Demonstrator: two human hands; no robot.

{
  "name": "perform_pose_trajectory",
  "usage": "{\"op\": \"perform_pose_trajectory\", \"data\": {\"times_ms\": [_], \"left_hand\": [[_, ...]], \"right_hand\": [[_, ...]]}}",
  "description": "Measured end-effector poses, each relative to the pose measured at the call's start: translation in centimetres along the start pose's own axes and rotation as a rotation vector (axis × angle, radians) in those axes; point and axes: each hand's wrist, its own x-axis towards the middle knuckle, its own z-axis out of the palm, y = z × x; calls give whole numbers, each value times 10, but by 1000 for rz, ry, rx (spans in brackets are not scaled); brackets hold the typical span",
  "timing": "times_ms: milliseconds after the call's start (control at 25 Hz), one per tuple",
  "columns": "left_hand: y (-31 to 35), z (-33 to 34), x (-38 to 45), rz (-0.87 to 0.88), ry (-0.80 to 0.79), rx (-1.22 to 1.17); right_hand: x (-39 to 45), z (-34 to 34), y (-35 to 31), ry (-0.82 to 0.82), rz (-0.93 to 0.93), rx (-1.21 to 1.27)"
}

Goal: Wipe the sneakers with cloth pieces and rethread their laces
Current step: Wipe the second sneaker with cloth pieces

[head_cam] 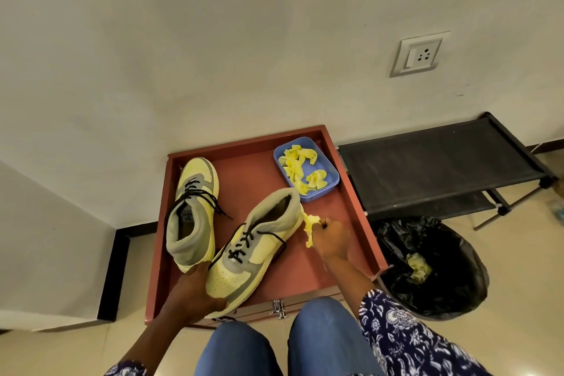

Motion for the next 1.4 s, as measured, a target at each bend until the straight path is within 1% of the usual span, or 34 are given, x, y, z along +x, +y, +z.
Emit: {"op": "perform_pose_trajectory", "data": {"times_ms": [200,320,440,600,760,920,1080,1240,1400], "left_hand": [[-3,-1,-4,34,-15,-53],[10,-3,-1,55,-66,-67],[27,0,6,98,-60,-34],[42,1,20,114,-47,-23],[47,3,24,113,-58,-16],[46,4,25,118,-48,28],[45,1,25,131,-70,38],[44,-2,25,139,-72,16],[44,-2,22,130,-80,15]], "right_hand": [[0,0,6,-2,0,-2],[-9,8,17,19,-26,-18],[-8,16,25,50,-46,-16],[-8,24,23,84,65,47],[-36,42,18,69,171,135],[-68,56,24,-4,168,168],[-55,49,25,-35,197,228],[-26,31,16,92,219,406],[-3,13,10,216,228,500]]}}
